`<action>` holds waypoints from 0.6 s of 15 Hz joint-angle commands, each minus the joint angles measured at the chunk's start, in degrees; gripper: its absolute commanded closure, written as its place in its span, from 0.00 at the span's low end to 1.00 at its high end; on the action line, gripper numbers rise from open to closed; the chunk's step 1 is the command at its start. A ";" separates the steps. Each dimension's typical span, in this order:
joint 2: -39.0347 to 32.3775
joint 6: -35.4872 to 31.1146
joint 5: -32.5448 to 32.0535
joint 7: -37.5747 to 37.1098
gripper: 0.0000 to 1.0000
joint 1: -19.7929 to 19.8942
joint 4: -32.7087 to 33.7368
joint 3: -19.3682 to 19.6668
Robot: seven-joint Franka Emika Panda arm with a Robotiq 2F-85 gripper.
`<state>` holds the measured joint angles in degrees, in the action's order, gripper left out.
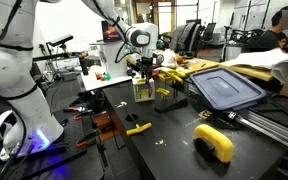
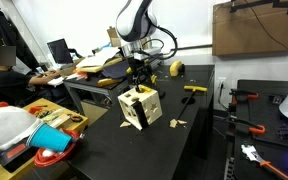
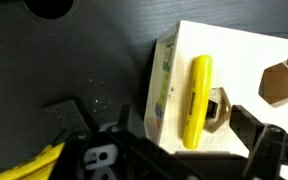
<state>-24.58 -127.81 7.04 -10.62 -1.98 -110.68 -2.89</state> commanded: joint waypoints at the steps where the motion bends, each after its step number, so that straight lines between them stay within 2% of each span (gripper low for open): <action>1: 0.19 0.20 0.83 -0.32 0.00 -0.37 -0.19 0.50; 9: 2.88 0.19 2.02 0.07 0.00 -0.12 -2.09 0.03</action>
<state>-24.38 -127.81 7.22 -10.62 -1.98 -110.69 -2.89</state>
